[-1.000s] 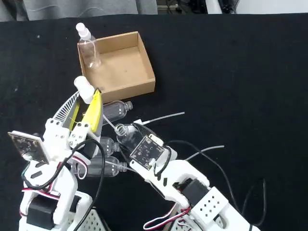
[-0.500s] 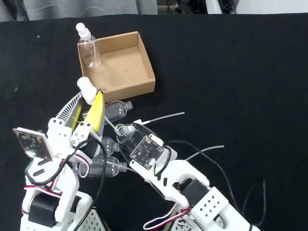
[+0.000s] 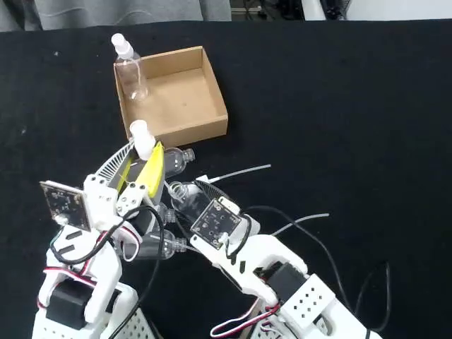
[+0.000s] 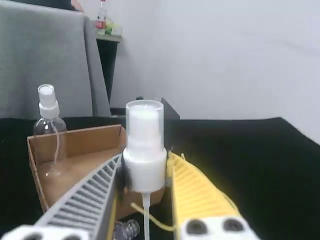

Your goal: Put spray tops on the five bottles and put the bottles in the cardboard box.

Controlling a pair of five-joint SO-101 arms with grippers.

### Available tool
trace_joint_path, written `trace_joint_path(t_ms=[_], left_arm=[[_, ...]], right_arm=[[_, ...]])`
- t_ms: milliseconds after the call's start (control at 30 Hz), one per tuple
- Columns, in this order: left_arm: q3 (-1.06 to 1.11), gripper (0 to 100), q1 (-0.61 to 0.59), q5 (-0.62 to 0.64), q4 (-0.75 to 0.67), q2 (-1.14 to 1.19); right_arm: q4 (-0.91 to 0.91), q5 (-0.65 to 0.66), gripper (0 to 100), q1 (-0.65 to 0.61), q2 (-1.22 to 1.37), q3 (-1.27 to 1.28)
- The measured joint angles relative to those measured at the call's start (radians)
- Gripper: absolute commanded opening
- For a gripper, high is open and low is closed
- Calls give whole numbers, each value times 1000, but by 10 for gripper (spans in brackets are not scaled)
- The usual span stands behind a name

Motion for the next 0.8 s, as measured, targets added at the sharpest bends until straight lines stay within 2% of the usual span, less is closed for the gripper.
trace_joint_path(t_ms=[800], left_arm=[[74, 30, 3, 44, 26, 2]], right_arm=[[0, 0, 88, -3, 0, 0]])
